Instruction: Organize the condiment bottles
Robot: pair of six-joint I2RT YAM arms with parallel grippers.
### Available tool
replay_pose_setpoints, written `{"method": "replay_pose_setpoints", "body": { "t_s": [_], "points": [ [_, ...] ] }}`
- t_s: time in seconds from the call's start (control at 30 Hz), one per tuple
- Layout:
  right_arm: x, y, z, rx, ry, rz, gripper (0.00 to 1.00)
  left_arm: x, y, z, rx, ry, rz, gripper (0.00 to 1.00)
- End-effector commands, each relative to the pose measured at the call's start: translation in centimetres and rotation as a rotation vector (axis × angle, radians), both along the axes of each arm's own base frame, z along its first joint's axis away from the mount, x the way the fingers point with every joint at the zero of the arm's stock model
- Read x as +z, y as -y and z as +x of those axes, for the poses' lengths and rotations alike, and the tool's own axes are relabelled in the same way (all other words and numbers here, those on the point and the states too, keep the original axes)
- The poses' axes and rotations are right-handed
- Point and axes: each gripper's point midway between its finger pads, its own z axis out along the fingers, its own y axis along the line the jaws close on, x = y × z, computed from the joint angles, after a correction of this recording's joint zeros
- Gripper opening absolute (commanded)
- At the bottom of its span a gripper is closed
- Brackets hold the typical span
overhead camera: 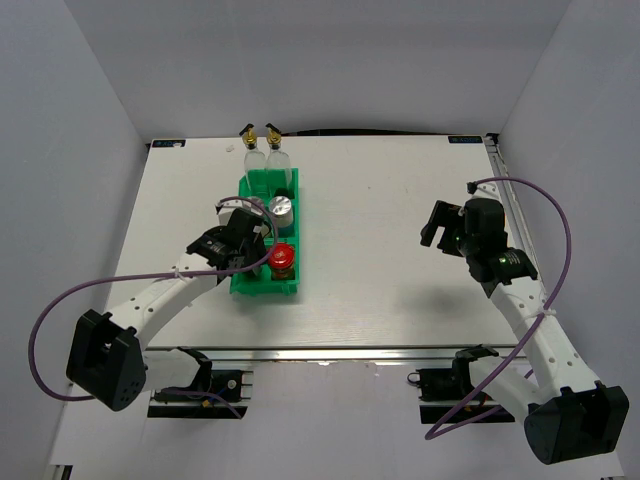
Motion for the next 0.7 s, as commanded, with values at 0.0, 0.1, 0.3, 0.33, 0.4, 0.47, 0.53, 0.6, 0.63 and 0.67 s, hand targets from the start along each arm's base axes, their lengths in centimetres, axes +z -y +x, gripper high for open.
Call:
{"method": "replay_pose_setpoints", "body": {
  "t_s": [0.0,0.1,0.3,0.33,0.4,0.47,0.53,0.6,0.63,0.67],
  "points": [
    [0.9,0.0,0.4,0.011,0.043,-0.003,0.89,1.5,1.3,1.3,-0.026,0.061,-0.062,0.38],
    [0.9,0.0,0.5,0.010,0.041,-0.004,0.90,1.6,2.0,1.2,-0.053,0.049,-0.088,0.39],
    [0.8,0.1,0.4,0.003,0.038,-0.006,0.90,0.6,0.5,0.6,-0.011,0.024,-0.022,0.58],
    [0.8,0.2,0.4,0.002,0.040,-0.006,0.89,0.7,0.5,0.6,-0.012,0.023,-0.023,0.60],
    [0.8,0.1,0.4,0.003,0.039,-0.005,0.89,0.8,0.5,0.7,-0.008,0.026,-0.022,0.64],
    [0.8,0.1,0.4,0.003,0.038,-0.006,0.89,1.1,0.3,0.8,-0.006,0.028,-0.012,0.66],
    [0.8,0.1,0.4,0.002,0.039,-0.004,0.89,1.7,0.2,0.9,-0.005,0.037,-0.009,0.68],
    [0.8,0.2,0.5,0.002,0.040,-0.006,0.89,2.0,0.1,0.9,-0.002,0.042,-0.001,0.72],
    [0.8,0.1,0.4,0.003,0.039,-0.005,0.89,2.3,0.0,0.9,0.000,0.049,0.000,0.72],
    [0.8,0.1,0.5,0.001,0.039,-0.005,0.89,2.4,-0.3,0.9,0.009,0.049,0.012,0.72]
  ]
}}
